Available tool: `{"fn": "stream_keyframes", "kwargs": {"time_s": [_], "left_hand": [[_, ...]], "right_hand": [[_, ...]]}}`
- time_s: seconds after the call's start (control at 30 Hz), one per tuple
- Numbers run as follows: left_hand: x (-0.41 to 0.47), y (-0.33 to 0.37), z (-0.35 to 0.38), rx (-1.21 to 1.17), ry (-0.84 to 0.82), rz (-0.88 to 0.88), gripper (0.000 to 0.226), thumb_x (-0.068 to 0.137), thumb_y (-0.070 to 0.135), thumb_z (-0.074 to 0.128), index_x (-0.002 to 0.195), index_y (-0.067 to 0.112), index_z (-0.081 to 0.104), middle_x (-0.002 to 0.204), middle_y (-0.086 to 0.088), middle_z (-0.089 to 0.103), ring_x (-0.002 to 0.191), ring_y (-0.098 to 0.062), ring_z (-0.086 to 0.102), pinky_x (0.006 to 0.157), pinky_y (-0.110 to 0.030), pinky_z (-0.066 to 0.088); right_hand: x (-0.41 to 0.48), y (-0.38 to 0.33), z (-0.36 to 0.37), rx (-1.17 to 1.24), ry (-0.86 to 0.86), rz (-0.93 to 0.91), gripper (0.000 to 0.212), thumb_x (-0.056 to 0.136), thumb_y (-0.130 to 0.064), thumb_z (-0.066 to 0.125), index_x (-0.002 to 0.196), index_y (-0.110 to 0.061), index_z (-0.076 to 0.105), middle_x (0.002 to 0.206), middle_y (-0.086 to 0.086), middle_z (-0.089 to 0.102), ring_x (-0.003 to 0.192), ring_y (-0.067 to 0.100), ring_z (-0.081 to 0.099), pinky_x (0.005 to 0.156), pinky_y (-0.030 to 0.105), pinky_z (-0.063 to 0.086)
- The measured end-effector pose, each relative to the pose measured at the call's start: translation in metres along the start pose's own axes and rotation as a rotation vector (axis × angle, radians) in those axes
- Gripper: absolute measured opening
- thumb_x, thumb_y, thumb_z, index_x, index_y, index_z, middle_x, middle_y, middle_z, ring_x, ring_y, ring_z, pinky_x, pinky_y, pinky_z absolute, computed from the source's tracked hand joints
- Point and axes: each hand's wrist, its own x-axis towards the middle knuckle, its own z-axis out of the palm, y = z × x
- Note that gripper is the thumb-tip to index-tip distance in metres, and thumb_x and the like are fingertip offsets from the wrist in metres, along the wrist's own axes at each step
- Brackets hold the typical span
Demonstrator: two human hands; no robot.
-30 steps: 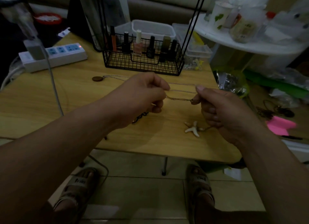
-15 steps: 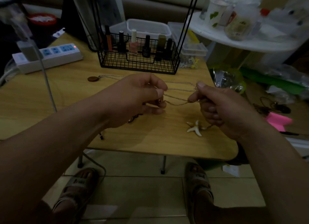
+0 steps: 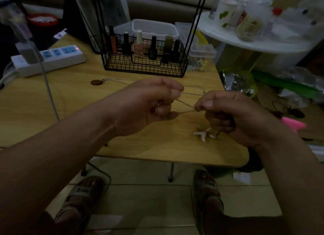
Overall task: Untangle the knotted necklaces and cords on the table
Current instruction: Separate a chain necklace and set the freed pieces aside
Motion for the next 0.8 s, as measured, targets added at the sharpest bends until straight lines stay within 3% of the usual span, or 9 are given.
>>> {"fn": "stream_keyframes", "kwargs": {"time_s": [0.13, 0.2, 0.33, 0.4, 0.57, 0.67, 0.8], "left_hand": [[-0.001, -0.005, 0.002, 0.59, 0.013, 0.038, 0.021, 0.093, 0.019, 0.075, 0.113, 0.023, 0.07, 0.069, 0.008, 0.054, 0.064, -0.005, 0.054, 0.07, -0.027, 0.057], [-0.001, -0.009, 0.006, 0.714, 0.01, 0.059, 0.013, 0.092, 0.029, 0.076, 0.105, 0.03, 0.074, 0.064, 0.01, 0.053, 0.062, -0.007, 0.052, 0.064, -0.033, 0.052], [0.002, -0.014, 0.007, 0.662, 0.067, 0.093, 0.006, 0.094, 0.032, 0.074, 0.094, 0.029, 0.079, 0.062, 0.01, 0.052, 0.061, -0.01, 0.049, 0.06, -0.036, 0.049], [0.002, -0.013, 0.006, 0.611, 0.065, 0.083, 0.009, 0.096, 0.029, 0.071, 0.095, 0.026, 0.08, 0.065, 0.008, 0.057, 0.061, -0.007, 0.052, 0.059, -0.027, 0.051], [0.002, -0.012, 0.004, 0.516, 0.028, 0.042, 0.017, 0.103, 0.019, 0.061, 0.098, 0.017, 0.077, 0.079, 0.0, 0.072, 0.064, -0.012, 0.055, 0.065, -0.024, 0.055], [0.003, -0.013, 0.006, 0.506, 0.035, 0.051, 0.014, 0.104, 0.018, 0.06, 0.101, 0.012, 0.073, 0.08, -0.002, 0.073, 0.067, -0.018, 0.055, 0.065, -0.023, 0.056], [0.003, -0.016, 0.009, 0.589, 0.113, 0.142, 0.01, 0.099, 0.019, 0.067, 0.105, 0.015, 0.06, 0.086, -0.004, 0.069, 0.069, -0.01, 0.06, 0.061, -0.022, 0.056]], "right_hand": [[0.001, 0.002, -0.001, -0.077, -0.006, -0.02, 0.013, 0.079, -0.012, 0.066, 0.085, -0.014, 0.078, 0.056, 0.003, 0.042, 0.046, 0.009, 0.029, 0.044, 0.024, 0.017], [0.001, 0.002, 0.003, -0.082, -0.011, -0.032, 0.013, 0.078, -0.011, 0.066, 0.087, -0.014, 0.076, 0.055, -0.002, 0.045, 0.044, 0.006, 0.031, 0.042, 0.019, 0.023], [0.002, 0.001, 0.005, -0.095, 0.018, -0.037, 0.017, 0.079, -0.012, 0.066, 0.093, -0.018, 0.074, 0.059, 0.0, 0.04, 0.048, 0.008, 0.03, 0.044, 0.022, 0.023], [0.001, 0.0, 0.005, -0.123, 0.028, -0.041, 0.016, 0.086, -0.006, 0.068, 0.097, -0.016, 0.073, 0.059, -0.002, 0.039, 0.047, 0.007, 0.031, 0.044, 0.021, 0.026], [-0.003, 0.0, 0.012, -0.265, 0.093, -0.085, 0.007, 0.092, -0.003, 0.068, 0.098, -0.006, 0.072, 0.052, -0.011, 0.054, 0.043, -0.001, 0.045, 0.046, 0.01, 0.035], [-0.002, 0.001, 0.015, -0.301, 0.157, -0.129, 0.004, 0.092, -0.009, 0.071, 0.092, -0.009, 0.075, 0.057, -0.006, 0.055, 0.046, -0.002, 0.044, 0.047, 0.009, 0.035], [-0.001, 0.002, 0.016, -0.329, 0.226, -0.139, 0.005, 0.093, -0.012, 0.071, 0.092, -0.012, 0.076, 0.057, -0.013, 0.059, 0.049, -0.004, 0.049, 0.049, 0.009, 0.038]]}}
